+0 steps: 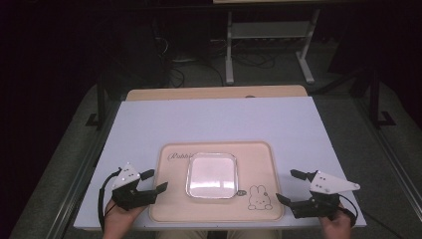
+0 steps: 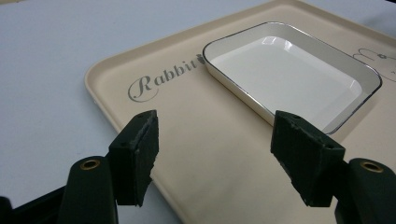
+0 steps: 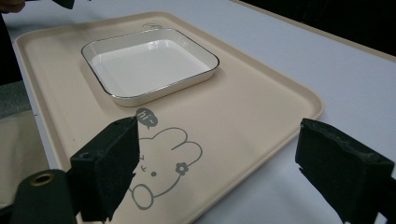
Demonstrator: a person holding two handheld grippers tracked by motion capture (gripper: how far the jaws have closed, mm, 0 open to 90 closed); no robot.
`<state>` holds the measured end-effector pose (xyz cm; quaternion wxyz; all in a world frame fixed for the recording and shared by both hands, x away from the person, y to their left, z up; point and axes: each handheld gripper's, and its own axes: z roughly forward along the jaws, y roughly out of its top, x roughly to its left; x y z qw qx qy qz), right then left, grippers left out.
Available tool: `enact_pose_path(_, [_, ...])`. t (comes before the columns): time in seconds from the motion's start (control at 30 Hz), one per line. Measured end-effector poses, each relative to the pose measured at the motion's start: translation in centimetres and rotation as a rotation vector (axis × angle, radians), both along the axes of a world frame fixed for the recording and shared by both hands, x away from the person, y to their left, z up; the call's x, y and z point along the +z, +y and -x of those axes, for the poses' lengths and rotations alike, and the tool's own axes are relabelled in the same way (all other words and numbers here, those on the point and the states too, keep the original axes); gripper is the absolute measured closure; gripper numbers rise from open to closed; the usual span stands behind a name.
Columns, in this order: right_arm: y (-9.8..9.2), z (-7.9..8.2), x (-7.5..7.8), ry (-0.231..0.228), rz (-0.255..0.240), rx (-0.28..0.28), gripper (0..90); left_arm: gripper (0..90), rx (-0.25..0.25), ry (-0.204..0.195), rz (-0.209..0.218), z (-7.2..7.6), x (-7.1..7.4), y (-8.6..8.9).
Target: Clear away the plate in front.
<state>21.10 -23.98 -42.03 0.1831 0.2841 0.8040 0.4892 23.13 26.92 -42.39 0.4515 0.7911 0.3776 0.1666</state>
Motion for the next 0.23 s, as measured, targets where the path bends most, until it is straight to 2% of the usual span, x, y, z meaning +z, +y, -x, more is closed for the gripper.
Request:
enact_pose_path(0.1, [0.01,0.04,0.05,-0.004,0.001,0.001,12.9,32.1,0.009,-0.002,-0.018,0.06,-0.02,-0.07])
enact_pose_path(0.23, [-0.02,0.03,0.08,-0.005,-0.001,-0.001,12.9,32.3,0.018,0.003,-0.013,-0.02,-0.1,0.09])
